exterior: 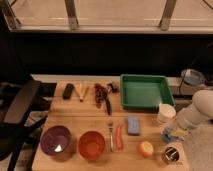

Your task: Place towel in plastic cup

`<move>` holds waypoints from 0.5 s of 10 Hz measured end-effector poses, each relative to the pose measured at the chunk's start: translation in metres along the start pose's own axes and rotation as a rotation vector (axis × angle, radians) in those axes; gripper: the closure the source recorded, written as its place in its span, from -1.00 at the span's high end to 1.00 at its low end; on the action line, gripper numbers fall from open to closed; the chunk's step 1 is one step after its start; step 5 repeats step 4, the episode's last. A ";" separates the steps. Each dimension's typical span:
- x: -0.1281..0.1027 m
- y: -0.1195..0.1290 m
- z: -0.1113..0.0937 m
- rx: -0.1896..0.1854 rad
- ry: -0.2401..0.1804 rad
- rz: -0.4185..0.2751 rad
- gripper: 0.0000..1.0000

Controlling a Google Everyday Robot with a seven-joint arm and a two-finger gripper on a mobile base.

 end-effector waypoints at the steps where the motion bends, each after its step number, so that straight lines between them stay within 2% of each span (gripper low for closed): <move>1: -0.003 -0.002 -0.001 0.007 -0.005 -0.004 0.26; 3: -0.007 -0.005 -0.007 0.028 -0.010 -0.014 0.26; 4: -0.010 -0.008 -0.016 0.051 -0.008 -0.018 0.26; 5: -0.010 -0.008 -0.016 0.051 -0.008 -0.018 0.26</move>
